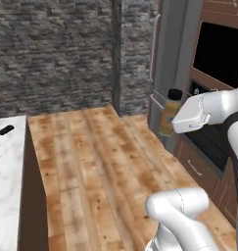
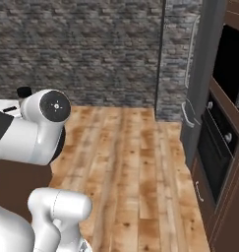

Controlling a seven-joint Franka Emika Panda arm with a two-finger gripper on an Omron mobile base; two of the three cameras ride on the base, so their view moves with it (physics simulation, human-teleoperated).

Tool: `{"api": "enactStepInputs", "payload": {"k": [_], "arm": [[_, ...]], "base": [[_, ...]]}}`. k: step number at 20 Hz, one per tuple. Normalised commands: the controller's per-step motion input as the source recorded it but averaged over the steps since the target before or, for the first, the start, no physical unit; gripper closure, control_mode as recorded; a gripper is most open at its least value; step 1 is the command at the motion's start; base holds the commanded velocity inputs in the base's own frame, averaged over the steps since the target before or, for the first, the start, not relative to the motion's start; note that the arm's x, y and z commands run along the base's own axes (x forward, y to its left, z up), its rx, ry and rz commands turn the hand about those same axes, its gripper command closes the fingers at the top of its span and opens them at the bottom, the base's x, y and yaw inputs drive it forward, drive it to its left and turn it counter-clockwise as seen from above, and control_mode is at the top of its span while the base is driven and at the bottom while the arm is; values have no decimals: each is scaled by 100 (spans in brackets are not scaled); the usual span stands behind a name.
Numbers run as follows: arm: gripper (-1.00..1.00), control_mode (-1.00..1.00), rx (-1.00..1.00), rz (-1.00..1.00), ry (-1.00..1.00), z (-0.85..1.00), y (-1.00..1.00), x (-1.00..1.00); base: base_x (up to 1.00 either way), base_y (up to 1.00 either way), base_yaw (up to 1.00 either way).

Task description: Take the cinnamon bottle from the cabinet and place it on the dining table, next to the plate with the cupcake. Then take the chocolate from the dining counter and place it on the cupcake plate.

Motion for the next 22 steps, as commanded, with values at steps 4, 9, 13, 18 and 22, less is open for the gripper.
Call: {"api": "enactStepInputs", "payload": {"k": [4, 9, 13, 18, 22], "arm": [[100, 100, 0, 0, 0, 0, 0, 0], [100, 100, 0, 0, 0, 0, 0, 0], [100, 100, 0, 0, 0, 0, 0, 0], [100, 100, 0, 0, 0, 0, 0, 0], [100, 100, 0, 0, 0, 0, 0, 0]], "base": [[82, -23, 14], [85, -17, 14], [86, -15, 12], [90, -19, 7], [91, -19, 7]]}}
